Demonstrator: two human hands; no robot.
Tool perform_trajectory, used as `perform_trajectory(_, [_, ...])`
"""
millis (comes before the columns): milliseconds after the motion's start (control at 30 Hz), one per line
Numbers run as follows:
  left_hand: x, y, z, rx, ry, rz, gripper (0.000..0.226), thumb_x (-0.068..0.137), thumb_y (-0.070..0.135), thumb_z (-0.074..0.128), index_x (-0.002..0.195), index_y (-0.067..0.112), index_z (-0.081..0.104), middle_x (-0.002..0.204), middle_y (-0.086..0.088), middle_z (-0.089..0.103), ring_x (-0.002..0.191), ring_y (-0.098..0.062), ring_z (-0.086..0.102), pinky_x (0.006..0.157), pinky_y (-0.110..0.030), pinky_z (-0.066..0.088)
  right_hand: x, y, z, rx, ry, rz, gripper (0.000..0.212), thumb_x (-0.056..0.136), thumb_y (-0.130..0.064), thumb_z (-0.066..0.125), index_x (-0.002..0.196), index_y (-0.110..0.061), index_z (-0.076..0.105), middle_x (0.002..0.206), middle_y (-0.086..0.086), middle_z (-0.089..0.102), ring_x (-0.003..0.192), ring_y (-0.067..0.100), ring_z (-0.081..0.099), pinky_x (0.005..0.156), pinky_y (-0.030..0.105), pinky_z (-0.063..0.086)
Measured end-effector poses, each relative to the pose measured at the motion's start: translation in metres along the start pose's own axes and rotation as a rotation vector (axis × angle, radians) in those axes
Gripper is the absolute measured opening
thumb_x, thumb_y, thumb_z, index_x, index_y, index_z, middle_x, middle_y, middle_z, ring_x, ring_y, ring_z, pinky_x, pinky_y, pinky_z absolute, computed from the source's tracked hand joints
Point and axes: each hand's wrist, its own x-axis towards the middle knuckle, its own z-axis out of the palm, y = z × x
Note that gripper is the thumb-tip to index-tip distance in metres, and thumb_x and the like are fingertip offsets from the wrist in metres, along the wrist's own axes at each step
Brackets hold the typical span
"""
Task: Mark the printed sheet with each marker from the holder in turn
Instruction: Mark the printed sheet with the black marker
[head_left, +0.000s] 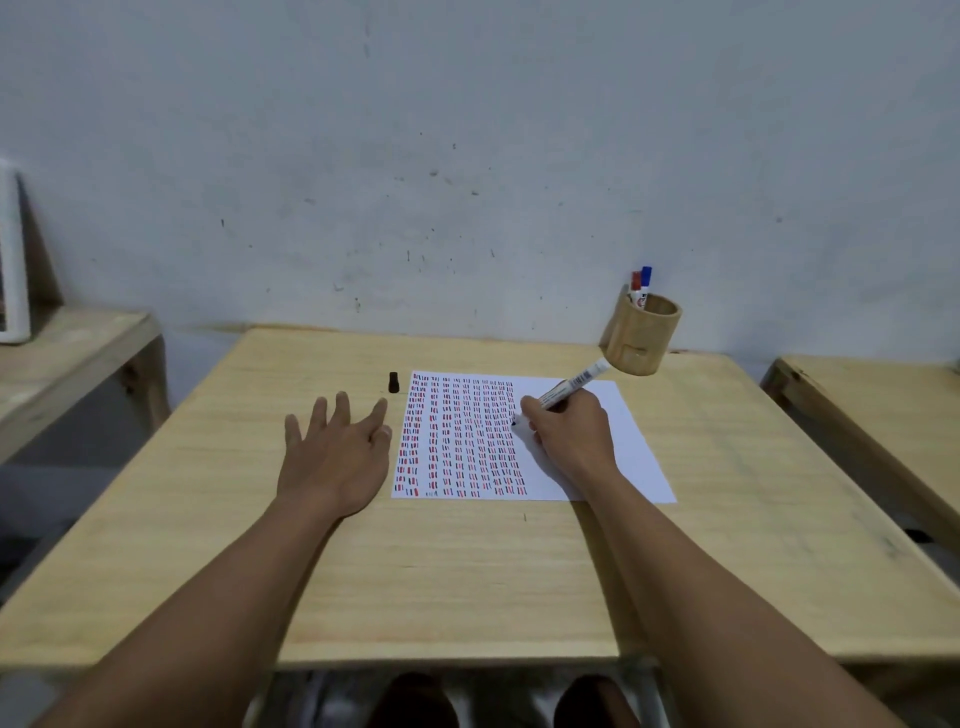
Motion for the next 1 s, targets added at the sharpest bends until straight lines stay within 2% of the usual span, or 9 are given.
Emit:
perform_trajectory(100, [0.000,0.001,0.000,-0.001,-0.001,0.000,0.056,0.103,0.047,0.014,0.159,0.042,0.013,0.170,-0.007,0.005,0.157,-0.030,-0.003,0.123,-0.057,-0.004,0.000,0.001,0.001,0.000,-0.005,-0.002,0.032,0.084,-0.031,0.068,0.075,-0.001,0.070,0.071,0.008,0.074,0.068,0.020,0.071,0.054,0.027,0.047])
perform_trajectory(367, [-0.001,0.001,0.000,0.003,-0.002,0.002,0.056,0.103,0.047,0.015,0.159,0.042,0.014,0.170,-0.008,0.006,0.157,-0.030,-0.002,0.123,-0.057,-0.003,0.001,0.002,0.001,-0.019,-0.016,-0.021,0.038,0.085,-0.030,0.068,0.076,0.007,0.068,0.073,0.017,0.073,0.072,0.028,0.070,0.053,0.028,0.044])
perform_trajectory(533, [-0.002,0.001,-0.001,-0.026,0.016,-0.003,0.055,0.103,0.048,0.018,0.158,0.041,0.018,0.170,-0.008,0.009,0.157,-0.030,0.000,0.123,-0.057,-0.002,0.000,0.001,0.000,-0.020,-0.025,-0.013,0.036,0.084,-0.027,0.068,0.078,0.008,0.069,0.075,0.019,0.074,0.061,0.022,0.064,0.052,0.028,0.045])
perform_trajectory(633, [-0.001,0.003,0.000,-0.085,0.032,-0.035,0.055,0.101,0.048,0.026,0.156,0.039,0.028,0.168,-0.007,0.018,0.156,-0.029,0.006,0.123,-0.056,0.001,0.002,0.001,-0.001,0.035,-0.011,0.017,0.034,0.085,-0.030,0.068,0.080,0.003,0.070,0.076,0.014,0.074,0.071,0.025,0.070,0.061,0.035,0.052])
perform_trajectory(667, [0.001,0.005,-0.001,-0.108,0.050,-0.053,0.055,0.100,0.046,0.030,0.154,0.037,0.034,0.166,-0.007,0.024,0.155,-0.029,0.012,0.123,-0.056,0.004,0.003,0.000,-0.001,0.069,-0.005,0.028,0.032,0.085,-0.031,0.068,0.082,0.000,0.071,0.077,0.011,0.074,0.073,0.024,0.070,0.064,0.037,0.053])
perform_trajectory(733, [0.006,0.009,-0.007,-0.151,0.131,-0.083,0.051,0.096,0.039,0.040,0.145,0.028,0.047,0.154,-0.007,0.046,0.146,-0.031,0.034,0.119,-0.056,0.020,0.005,-0.003,-0.003,0.130,0.010,0.033,0.027,0.086,-0.032,0.069,0.087,-0.006,0.071,0.081,0.005,0.073,0.077,0.019,0.068,0.065,0.033,0.048])
perform_trajectory(800, [0.013,0.014,-0.014,-0.218,0.211,-0.078,0.047,0.095,0.029,0.046,0.141,0.021,0.048,0.141,-0.008,0.057,0.131,-0.032,0.050,0.108,-0.049,0.036,0.007,-0.009,-0.006,0.171,0.017,0.014,0.022,0.088,-0.032,0.070,0.091,-0.010,0.070,0.083,0.001,0.071,0.078,0.016,0.066,0.065,0.030,0.046])
perform_trajectory(900, [0.030,0.019,-0.021,-0.302,0.215,0.016,0.059,0.100,0.018,0.048,0.156,0.023,0.030,0.149,-0.008,0.048,0.132,-0.030,0.050,0.101,-0.043,0.043,0.006,-0.021,-0.008,0.302,-0.025,0.010,0.020,0.090,-0.032,0.072,0.086,-0.014,0.068,0.072,-0.001,0.065,0.063,0.016,0.060,0.060,0.036,0.051])
perform_trajectory(1000, [0.047,0.018,-0.023,-0.245,0.160,0.120,0.068,0.099,0.008,0.049,0.159,0.028,0.024,0.151,-0.004,0.044,0.130,-0.028,0.051,0.096,-0.039,0.047,0.004,-0.031,-0.009,0.508,-0.085,0.105,0.019,0.093,-0.026,0.071,0.092,-0.007,0.069,0.068,0.002,0.061,0.056,0.013,0.055,0.050,0.024,0.049])
